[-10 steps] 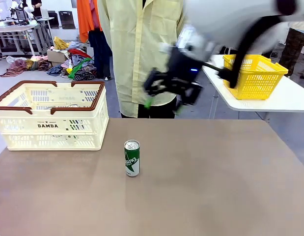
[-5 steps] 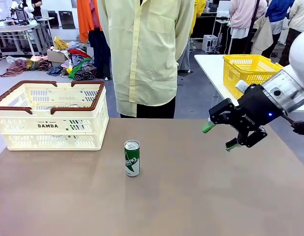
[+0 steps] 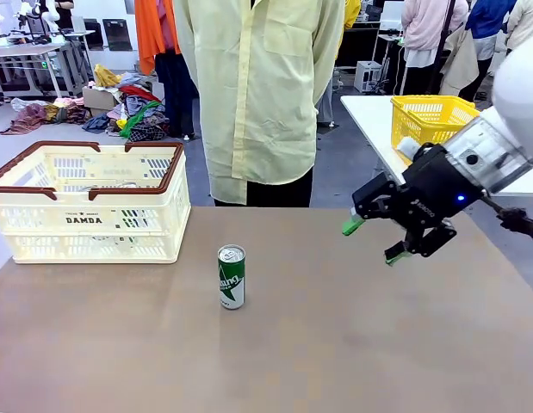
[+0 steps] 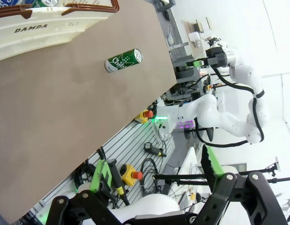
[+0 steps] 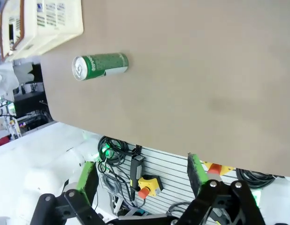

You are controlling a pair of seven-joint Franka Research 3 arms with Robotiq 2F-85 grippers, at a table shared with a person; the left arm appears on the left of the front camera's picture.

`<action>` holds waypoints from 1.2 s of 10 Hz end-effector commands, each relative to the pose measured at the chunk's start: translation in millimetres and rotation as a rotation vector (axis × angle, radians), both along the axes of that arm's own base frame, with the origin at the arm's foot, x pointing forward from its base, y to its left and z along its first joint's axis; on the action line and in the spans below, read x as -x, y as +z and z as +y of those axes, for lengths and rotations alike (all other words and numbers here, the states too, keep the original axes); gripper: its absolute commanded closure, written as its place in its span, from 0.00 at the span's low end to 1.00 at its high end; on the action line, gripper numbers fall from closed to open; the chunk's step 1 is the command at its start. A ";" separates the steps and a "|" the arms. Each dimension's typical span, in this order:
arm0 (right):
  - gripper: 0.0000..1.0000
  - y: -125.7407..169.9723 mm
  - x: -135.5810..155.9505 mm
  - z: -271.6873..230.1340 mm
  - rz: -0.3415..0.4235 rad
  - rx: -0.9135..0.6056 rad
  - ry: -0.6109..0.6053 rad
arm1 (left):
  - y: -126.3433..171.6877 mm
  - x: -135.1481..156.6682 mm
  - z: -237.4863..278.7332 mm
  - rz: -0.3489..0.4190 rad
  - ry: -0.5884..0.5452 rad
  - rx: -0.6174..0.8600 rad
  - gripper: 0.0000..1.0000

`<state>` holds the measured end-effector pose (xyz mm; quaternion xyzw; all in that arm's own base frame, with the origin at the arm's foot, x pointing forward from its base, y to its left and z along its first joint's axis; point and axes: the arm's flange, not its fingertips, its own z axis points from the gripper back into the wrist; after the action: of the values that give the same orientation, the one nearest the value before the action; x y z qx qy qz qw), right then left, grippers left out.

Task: Place the drinks into the Shopping basket.
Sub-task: Pick up one drink and place it into the Shopping basket.

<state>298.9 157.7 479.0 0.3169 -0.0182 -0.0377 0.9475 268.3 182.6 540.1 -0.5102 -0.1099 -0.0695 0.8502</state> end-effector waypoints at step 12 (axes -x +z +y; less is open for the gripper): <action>0.00 38.4 54.6 -300.0 -0.178 -0.690 -0.270 | 3.7 1.2 -2.2 0.000 0.005 0.017 0.00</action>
<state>246.3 -147.4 504.4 0.6171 -0.1210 -0.1436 0.7642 268.3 182.6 540.2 -0.5099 -0.1098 -0.0693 0.8504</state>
